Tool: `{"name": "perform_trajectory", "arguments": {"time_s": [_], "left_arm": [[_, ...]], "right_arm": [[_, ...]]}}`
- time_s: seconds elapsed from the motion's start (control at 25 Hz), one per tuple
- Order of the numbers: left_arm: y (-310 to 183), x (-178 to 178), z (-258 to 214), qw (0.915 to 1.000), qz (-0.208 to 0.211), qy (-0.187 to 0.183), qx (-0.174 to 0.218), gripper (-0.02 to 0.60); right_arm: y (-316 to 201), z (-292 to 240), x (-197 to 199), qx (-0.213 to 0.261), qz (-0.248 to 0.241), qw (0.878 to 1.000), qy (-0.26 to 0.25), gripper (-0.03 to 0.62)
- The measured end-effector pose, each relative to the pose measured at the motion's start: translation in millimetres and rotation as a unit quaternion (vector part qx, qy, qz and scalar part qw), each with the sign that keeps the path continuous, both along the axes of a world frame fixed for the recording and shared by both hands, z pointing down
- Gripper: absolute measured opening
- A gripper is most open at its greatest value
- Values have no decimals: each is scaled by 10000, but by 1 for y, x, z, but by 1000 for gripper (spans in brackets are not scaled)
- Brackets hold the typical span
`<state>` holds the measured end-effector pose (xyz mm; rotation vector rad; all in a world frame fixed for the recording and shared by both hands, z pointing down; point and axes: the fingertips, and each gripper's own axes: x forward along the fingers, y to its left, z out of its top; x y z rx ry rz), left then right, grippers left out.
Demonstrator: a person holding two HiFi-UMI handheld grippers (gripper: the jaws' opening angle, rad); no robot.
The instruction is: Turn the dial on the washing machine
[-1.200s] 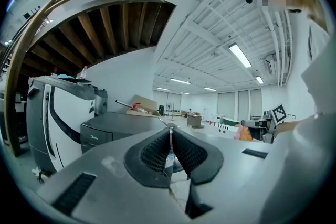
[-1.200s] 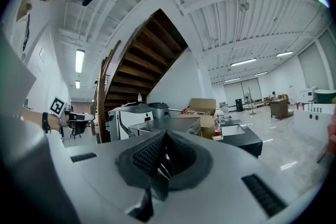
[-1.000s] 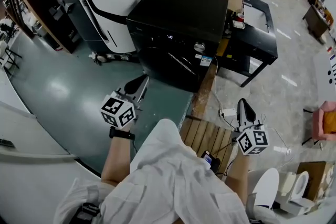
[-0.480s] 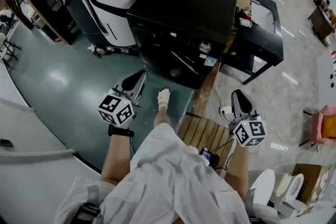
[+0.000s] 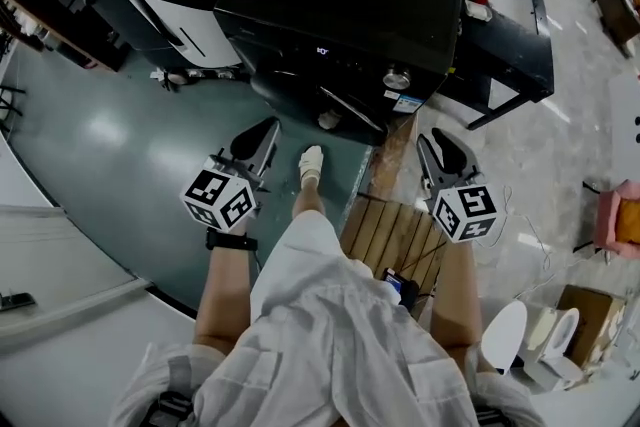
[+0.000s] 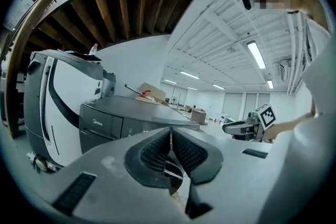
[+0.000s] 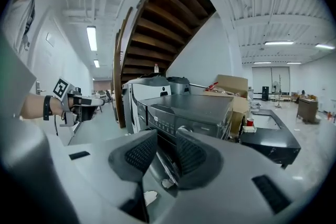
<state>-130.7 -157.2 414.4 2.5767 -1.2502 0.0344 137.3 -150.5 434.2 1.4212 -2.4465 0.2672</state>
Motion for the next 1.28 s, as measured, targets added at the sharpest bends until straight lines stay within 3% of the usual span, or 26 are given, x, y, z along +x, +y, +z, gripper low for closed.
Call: {"name": "perform_trajectory", "arguments": {"time_s": [0.6,0.96,1.28], "left_arm": [[-99,8,43,9992,323,-49,-244,17],[-116,19,58,9984,458,16,-341,17],[-115,25,66,9978,507,47,-413,17]], "right_arm": [[-114,60,-21,-592,-19,9977,336,187],[-132,87,-25,-832,-71,9882,1281,207],[-126,117,-20,-1482,-49,9793,1379,234]]}}
